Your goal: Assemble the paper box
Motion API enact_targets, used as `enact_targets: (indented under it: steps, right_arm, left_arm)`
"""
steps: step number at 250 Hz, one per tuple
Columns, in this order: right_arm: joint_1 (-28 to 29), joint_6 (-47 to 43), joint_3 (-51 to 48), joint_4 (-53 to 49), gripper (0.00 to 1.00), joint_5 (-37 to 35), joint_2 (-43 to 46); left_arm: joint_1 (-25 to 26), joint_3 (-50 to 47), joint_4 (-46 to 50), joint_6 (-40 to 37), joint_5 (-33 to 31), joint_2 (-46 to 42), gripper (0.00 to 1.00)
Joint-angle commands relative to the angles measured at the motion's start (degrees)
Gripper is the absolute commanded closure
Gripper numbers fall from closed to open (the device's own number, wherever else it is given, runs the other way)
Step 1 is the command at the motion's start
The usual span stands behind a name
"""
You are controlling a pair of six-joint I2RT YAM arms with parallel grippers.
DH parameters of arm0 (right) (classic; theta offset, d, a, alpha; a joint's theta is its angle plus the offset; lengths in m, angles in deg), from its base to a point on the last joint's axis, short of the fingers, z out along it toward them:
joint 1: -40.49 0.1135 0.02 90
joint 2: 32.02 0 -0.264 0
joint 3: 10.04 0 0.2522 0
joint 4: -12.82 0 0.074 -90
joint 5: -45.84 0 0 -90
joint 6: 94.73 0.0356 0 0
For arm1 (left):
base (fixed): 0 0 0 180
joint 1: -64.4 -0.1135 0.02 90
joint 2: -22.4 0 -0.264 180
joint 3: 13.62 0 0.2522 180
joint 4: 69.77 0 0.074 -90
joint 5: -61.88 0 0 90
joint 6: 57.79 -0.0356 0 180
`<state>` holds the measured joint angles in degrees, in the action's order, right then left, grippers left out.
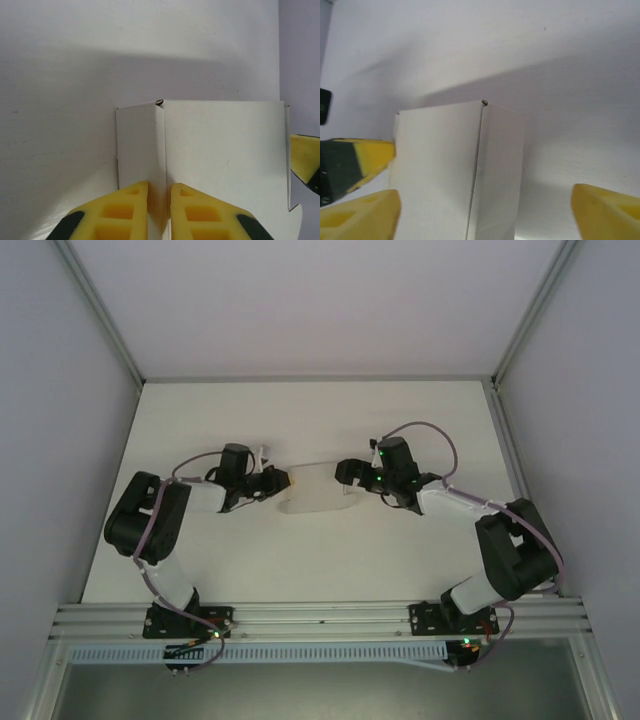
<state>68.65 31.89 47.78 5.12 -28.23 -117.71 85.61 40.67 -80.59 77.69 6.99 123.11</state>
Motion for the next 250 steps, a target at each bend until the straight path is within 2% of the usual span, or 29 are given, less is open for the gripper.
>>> enact_targets:
  steps: [1, 36, 68, 101, 110, 138, 155, 169, 189, 213, 225, 250]
  right_arm:
    - [-1.2, 3.15, -2.47, 2.78, 0.03, 3.91, 0.78]
    - [-1.71, 6.26, -2.16, 7.45, 0.05, 11.25, -3.21]
    - [-1.97, 9.73, -2.03, 14.51, 0.2, 16.61, -7.98]
    - [-1.99, 12.43, -0.85, 20.4, 0.26, 21.93, -12.64]
    - [-2.05, 13.35, -0.83, 22.26, 0.31, 23.07, -13.67]
    - [-2.09, 15.83, -1.69, 26.88, 0.56, 24.15, -14.47]
    - [-2.21, 15.01, -1.65, 25.44, 0.63, 23.59, -13.55]
    - [-2.18, 13.66, -1.43, 23.0, 0.64, 23.04, -12.35]
    - [-2.36, 12.07, -1.47, 19.4, 0.64, 22.25, -10.14]
    - [-3.06, 11.4, -2.39, 16.55, 0.63, 21.37, -6.93]
    - [-3.58, 11.04, -2.81, 15.2, 0.63, 21.22, -5.2]
    - [-4.92, 11.45, -2.39, 10.59, 0.63, 21.96, -1.99]
  left_arm:
    - [-1.25, -3.21, -2.14, 2.51, 3.57, 2.47, 1.0]
    - [-1.35, -3.92, -3.85, 2.68, 4.44, 3.17, 1.0]
    - [-1.48, -4.24, -3.73, 1.8, 4.44, 2.53, 1.0]
    - [-1.44, -4.15, -4.15, 1.83, 4.27, 1.79, 1.0]
    - [-1.46, -4.08, -4.23, 1.81, 4.26, 1.69, 1.0]
    - [-1.35, -3.62, -3.72, 1.07, 4.26, 1.08, 1.0]
    - [-1.35, -3.4, -3.36, 0.06, 3.8, -0.27, 0.9]
    - [-1.37, -2.56, -1.77, -1.88, 2.85, -2.27, 0.8]
    - [-1.29, -0.22, 3.53, -6.98, 0.16, -6.66, 0.56]
    - [-0.79, 2.7, 10.91, -15.07, -5.7, -13.8, 0.17]
    - [-0.12, 3.72, 14.09, -19.73, -8.76, -17.76, 0.02]
    - [3.87, 5.19, 19.19, -33.49, -13.23, -25.87, 0.0]
